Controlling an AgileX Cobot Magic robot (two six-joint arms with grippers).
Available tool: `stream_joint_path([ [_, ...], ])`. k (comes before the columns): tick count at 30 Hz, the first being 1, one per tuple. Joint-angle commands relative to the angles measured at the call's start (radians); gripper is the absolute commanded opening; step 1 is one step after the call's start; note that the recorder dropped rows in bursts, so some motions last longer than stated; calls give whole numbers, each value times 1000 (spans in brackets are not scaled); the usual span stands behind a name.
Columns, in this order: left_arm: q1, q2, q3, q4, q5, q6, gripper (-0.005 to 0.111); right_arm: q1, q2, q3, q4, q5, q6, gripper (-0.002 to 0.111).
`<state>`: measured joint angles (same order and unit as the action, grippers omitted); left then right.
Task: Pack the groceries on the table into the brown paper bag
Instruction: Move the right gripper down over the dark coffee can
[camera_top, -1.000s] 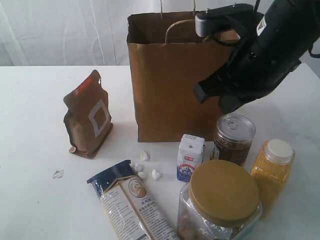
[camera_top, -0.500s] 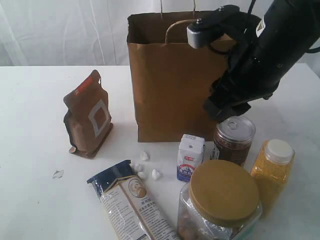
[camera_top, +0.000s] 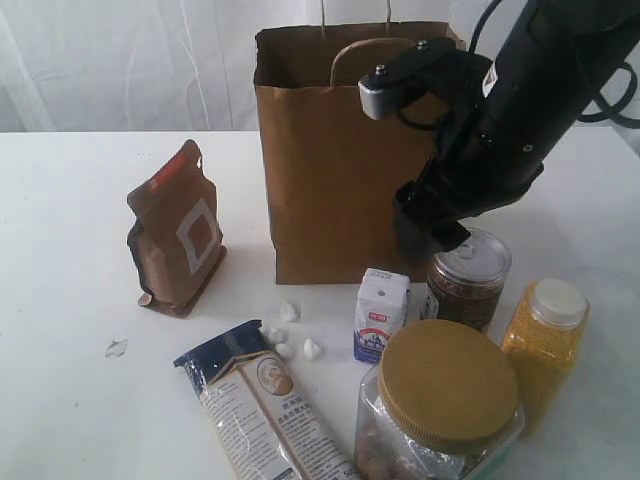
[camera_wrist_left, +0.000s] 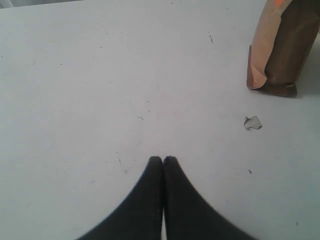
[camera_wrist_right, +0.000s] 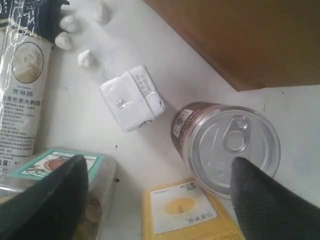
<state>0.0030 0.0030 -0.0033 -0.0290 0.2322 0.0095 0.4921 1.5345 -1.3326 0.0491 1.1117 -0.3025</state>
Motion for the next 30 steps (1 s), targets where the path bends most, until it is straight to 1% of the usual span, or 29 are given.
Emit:
stream_joint_path([
  [1,-6,-3,3,0,0,-9,0,4,4,-5,2,12,-8,73],
  [7,-6,-3,3,0,0,-9,0,4,4,-5,2,15,0,73],
  [9,-6,-3,3,0,0,-9,0,4,4,-5,2,29,0,75],
  [12,-6,-3,3,0,0,-9,0,4,6,-5,0,58,0,88],
  [13,-6,-3,3,0,0,-9,0,4,6,-5,0,67,0,95],
  [14,-6,-3,3,0,0,-9,0,4,6,-5,0,71,0,100],
  [16,-6,-3,3,0,0,-9,0,4,6,-5,2,74,0,105],
  [21,-6,-3,3,0,0,-9,0,4,7,-5,2,109,97,105],
  [30,-6,-3,3,0,0,-9,0,4,34,-5,2,109,125,105],
])
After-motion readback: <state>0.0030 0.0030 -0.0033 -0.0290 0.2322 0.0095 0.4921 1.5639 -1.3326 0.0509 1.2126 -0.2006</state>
